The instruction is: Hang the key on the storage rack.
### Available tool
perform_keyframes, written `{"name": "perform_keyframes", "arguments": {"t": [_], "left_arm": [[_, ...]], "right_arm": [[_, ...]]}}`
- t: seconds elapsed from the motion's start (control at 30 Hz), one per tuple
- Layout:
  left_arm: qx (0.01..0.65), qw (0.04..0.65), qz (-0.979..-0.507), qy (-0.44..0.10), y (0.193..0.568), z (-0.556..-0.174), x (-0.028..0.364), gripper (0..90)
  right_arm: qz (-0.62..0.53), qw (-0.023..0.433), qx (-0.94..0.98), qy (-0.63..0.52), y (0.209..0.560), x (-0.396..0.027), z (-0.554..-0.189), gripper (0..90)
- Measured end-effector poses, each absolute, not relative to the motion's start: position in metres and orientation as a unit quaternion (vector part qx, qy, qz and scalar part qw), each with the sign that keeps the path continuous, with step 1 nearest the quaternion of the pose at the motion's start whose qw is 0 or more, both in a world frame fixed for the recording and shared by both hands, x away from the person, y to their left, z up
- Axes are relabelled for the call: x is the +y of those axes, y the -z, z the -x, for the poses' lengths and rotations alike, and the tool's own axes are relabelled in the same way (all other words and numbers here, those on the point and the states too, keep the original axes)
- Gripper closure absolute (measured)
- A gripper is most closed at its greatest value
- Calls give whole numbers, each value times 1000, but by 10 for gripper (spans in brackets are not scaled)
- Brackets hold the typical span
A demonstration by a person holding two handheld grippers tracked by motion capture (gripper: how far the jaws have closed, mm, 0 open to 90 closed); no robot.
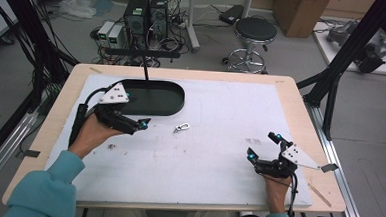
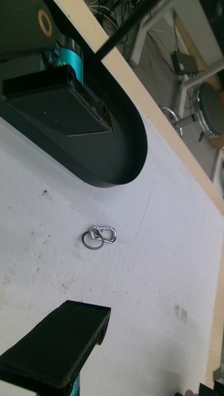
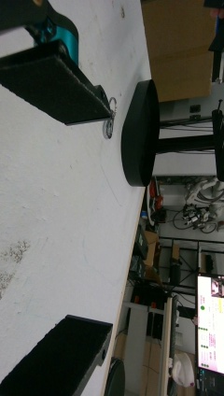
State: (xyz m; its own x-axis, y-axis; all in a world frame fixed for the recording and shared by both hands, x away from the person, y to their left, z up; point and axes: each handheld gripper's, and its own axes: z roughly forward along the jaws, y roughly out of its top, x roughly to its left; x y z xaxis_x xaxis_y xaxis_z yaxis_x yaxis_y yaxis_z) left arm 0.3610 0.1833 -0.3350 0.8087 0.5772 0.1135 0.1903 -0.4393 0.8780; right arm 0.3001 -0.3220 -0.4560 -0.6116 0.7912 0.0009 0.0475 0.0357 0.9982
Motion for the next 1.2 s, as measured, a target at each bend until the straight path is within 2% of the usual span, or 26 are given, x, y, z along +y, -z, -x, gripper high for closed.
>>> {"name": "perform_keyframes", "arguments": {"t": [0.57,1.2], "left_arm": [[200,402,-879,-159,358,-400,108,110],[203,333,-911,-134,395,-413,78,118]], "right_arm": [[-321,302,654,-616,456,-322,-300,10],[-321,301,652,-617,456,-323,-300,9]]}}
